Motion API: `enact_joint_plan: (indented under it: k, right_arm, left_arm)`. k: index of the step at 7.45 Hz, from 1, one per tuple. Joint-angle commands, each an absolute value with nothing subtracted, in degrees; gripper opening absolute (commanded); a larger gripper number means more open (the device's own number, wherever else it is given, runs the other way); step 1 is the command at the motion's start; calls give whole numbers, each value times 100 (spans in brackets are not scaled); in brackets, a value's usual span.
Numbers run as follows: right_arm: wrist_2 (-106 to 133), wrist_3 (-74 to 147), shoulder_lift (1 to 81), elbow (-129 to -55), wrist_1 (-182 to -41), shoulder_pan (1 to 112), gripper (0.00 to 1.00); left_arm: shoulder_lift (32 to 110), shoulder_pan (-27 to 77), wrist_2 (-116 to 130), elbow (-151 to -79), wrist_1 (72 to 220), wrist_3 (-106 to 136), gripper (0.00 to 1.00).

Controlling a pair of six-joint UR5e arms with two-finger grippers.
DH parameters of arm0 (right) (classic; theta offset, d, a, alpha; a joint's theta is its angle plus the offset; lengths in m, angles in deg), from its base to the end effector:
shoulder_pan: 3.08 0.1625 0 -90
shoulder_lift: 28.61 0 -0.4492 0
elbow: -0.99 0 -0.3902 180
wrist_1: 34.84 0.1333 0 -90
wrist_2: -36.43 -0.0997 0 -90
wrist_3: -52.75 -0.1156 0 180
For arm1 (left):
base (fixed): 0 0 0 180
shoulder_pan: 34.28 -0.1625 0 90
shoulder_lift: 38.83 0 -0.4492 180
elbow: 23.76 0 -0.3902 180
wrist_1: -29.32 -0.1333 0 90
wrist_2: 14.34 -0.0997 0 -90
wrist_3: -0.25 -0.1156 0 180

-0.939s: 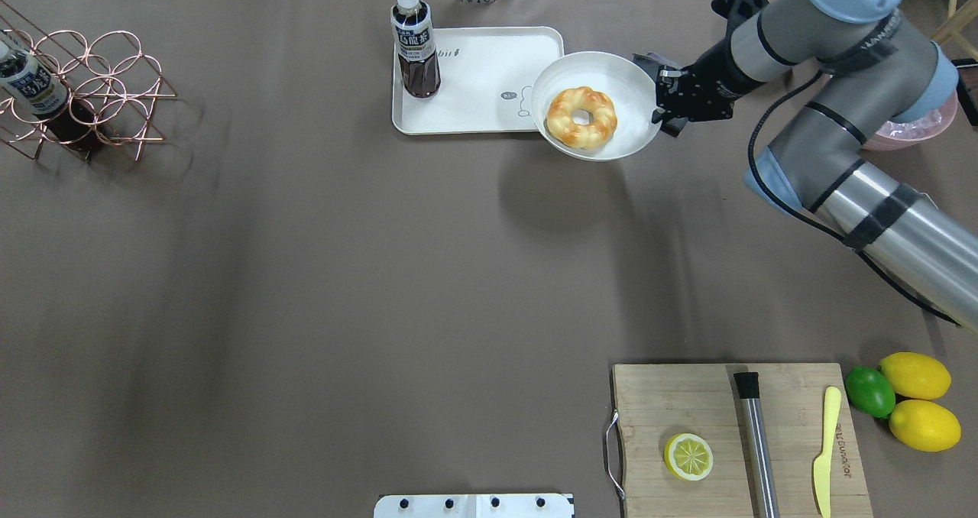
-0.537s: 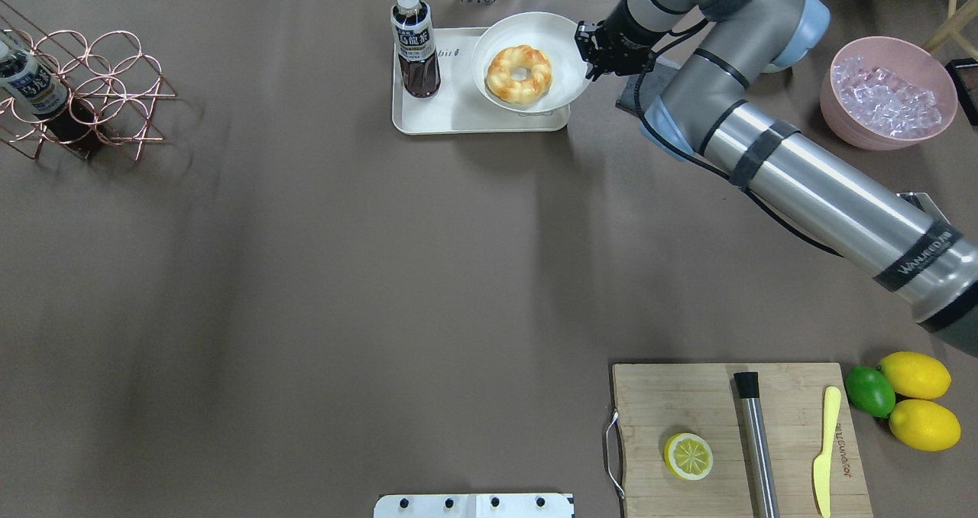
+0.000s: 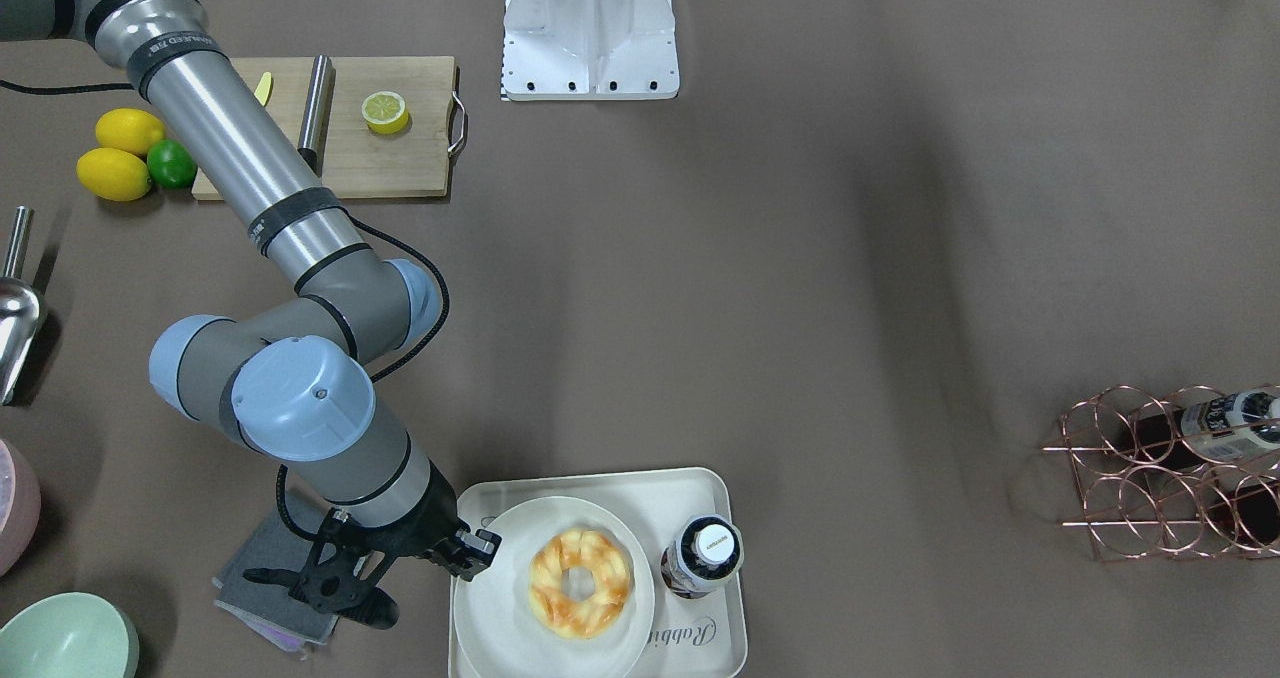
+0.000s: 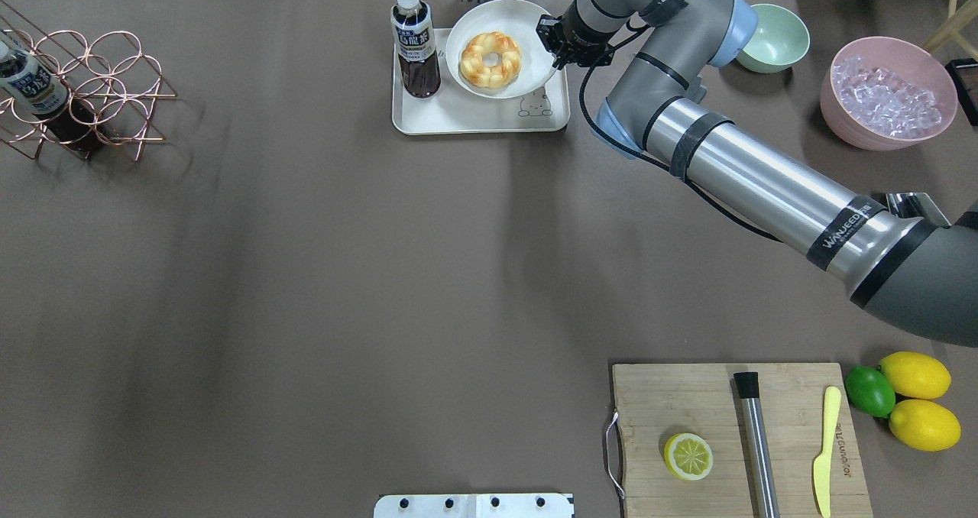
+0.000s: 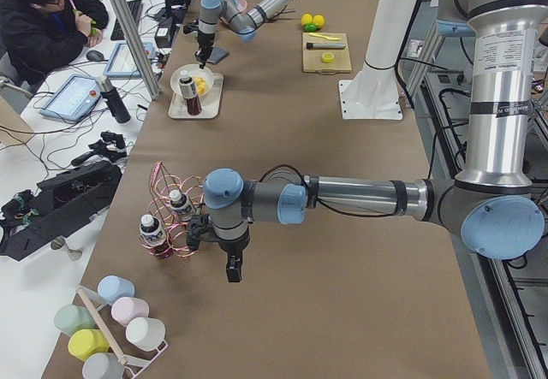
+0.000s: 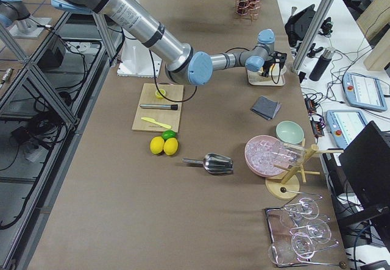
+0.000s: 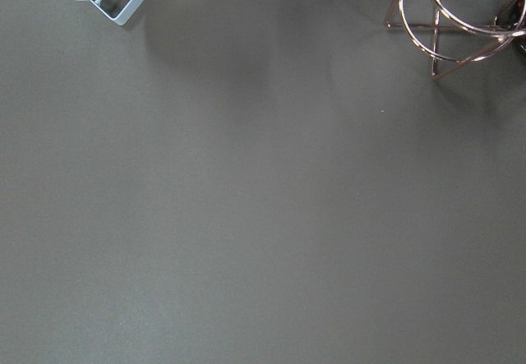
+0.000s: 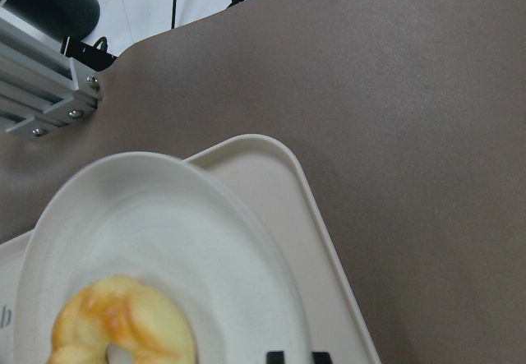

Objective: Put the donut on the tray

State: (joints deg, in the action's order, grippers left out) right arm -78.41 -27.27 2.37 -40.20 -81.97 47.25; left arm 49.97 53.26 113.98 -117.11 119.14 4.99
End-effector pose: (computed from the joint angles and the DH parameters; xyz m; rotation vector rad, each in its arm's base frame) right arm -0.5175 -0.7568 0.3079 0.1112 -0.9972 0.4442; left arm -0.0408 -0.4855 0.6842 -0.0090 0.6695 -0.0268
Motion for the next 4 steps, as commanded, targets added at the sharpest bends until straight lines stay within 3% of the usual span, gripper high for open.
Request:
enact_joint_plan:
  k: [1,2,4]
  right_arm:
    - [-7713,-2785,250,-4023,-8089,4684,100]
    - [-7765,-2776,337,-4188,-8106,4737,100]
    - [-8350,-2453,1545,-5564,-8150,5069,100]
  left_arm:
    - [5003,5326,11398,-11701,11914,499,98]
    - [4994,5326,11398,-11701,11914,499,98]
    - [4985,5326,11398,-11710,11914,499,98]
